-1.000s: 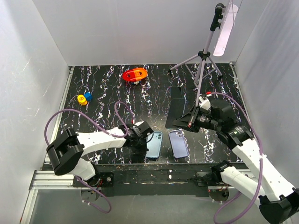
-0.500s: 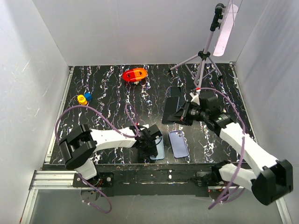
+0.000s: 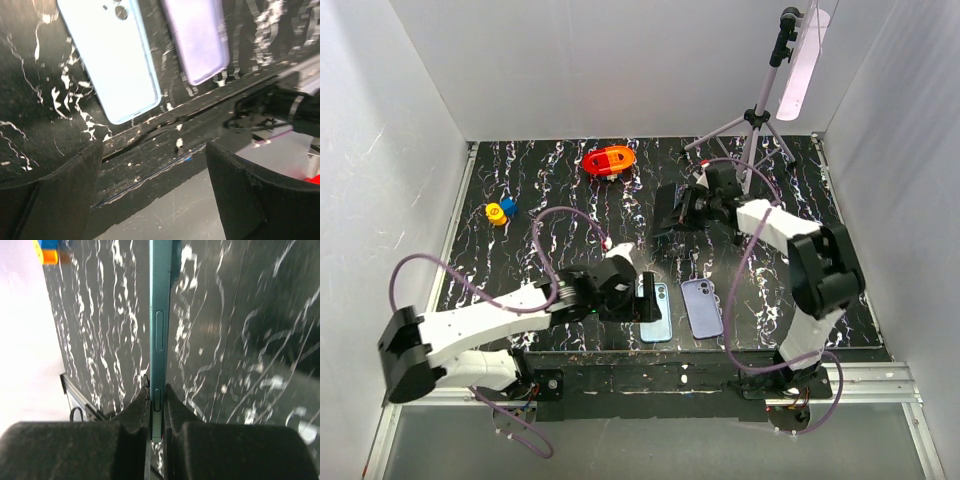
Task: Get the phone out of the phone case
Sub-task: Place the phone at the center of the board.
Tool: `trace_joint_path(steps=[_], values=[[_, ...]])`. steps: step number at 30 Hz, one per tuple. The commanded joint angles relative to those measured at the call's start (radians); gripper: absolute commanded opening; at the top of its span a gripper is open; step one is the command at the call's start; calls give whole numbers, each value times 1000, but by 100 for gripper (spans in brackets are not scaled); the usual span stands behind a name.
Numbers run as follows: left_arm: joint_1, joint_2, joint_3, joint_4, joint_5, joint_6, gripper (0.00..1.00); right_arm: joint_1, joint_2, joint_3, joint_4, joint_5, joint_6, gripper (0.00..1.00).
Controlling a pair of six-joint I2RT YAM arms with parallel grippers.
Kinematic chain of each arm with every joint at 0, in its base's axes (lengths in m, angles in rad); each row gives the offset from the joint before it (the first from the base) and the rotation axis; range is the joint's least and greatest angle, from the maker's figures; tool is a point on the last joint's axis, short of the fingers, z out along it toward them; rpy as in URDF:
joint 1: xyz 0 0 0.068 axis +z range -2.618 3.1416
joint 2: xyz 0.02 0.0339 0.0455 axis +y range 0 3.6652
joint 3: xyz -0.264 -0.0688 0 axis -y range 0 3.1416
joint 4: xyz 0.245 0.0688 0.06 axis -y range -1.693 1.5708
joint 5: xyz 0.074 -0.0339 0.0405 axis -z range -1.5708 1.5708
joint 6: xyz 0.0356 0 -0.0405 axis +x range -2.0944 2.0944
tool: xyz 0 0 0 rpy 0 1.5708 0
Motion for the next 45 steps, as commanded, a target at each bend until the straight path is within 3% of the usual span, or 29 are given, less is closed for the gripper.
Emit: trace_joint_path(steps=[1, 11, 16, 21, 28, 35, 38, 45], values=[[9, -170, 30, 32, -77, 216, 84, -37, 166, 217, 67, -57, -63, 1], [12, -355, 106, -42, -181, 345, 85, -77, 434, 469, -78, -123, -122, 2], [14, -367, 136, -30, -186, 384, 85, -75, 471, 460, -87, -123, -128, 7], [14, -371, 149, -28, -178, 382, 85, -75, 468, 432, -95, -75, -135, 20], [12, -390, 155, -33, -175, 359, 85, -75, 452, 495, -253, 61, -181, 43], [12, -385, 205, -45, -215, 364, 85, -63, 295, 490, -332, 113, -211, 61], [14, -378, 231, -42, -250, 372, 86, -52, 206, 486, -436, 153, -203, 62], [15, -381, 259, -22, -359, 367, 88, -8, -253, 10, -373, 201, -177, 63]])
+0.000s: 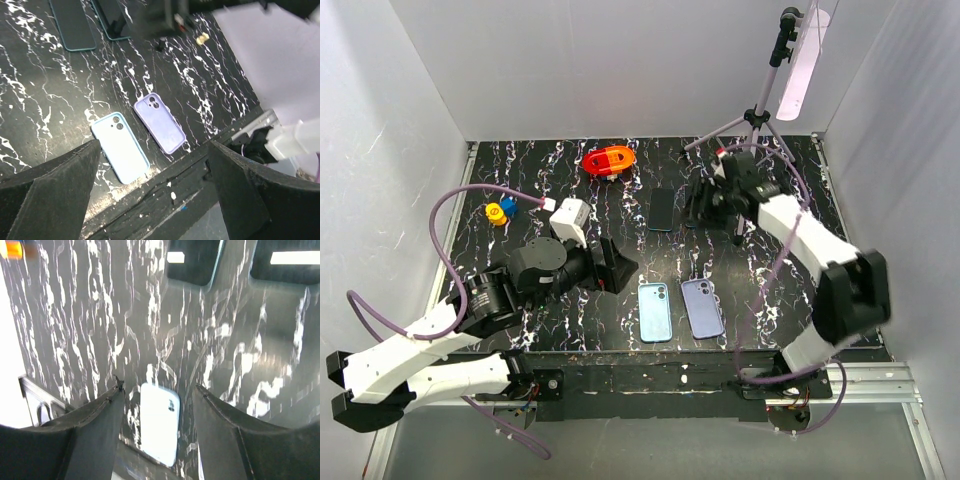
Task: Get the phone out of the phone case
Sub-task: Reset both arms
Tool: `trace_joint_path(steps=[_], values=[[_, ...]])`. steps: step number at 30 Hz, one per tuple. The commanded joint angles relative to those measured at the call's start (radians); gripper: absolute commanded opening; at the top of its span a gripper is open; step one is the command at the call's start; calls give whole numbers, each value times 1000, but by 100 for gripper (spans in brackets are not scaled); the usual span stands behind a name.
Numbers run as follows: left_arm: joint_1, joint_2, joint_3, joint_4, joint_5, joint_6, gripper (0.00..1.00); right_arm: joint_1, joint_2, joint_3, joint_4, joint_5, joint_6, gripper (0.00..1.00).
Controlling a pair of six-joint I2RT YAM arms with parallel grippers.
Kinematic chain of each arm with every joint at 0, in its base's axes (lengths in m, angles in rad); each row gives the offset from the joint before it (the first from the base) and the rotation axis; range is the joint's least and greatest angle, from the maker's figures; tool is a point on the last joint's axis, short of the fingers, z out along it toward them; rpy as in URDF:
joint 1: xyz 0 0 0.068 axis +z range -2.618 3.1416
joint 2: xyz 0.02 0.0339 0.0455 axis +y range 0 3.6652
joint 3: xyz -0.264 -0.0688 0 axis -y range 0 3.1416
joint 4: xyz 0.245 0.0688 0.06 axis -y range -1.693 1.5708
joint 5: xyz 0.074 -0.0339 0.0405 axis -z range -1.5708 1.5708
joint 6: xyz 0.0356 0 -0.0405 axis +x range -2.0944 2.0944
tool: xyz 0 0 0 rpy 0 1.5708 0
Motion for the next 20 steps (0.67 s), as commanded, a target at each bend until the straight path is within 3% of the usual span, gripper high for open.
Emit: trace_joint_path(steps=[1, 6, 10, 16, 20], values=[[8, -12, 32, 23, -118, 7, 89, 37, -310, -291, -18, 64, 17, 64], [12, -19, 49, 37, -227, 24, 91, 45, -711, -490, -113, 203, 33, 70], [15, -36, 61, 34, -290, 17, 96, 45, -952, -466, -237, 351, 34, 73], [17, -79, 57, 40, -353, 23, 98, 45, -1139, -392, -335, 412, -4, 82], [17, -93, 54, 15, -402, 24, 98, 45, -1240, -425, -277, 402, -38, 85]])
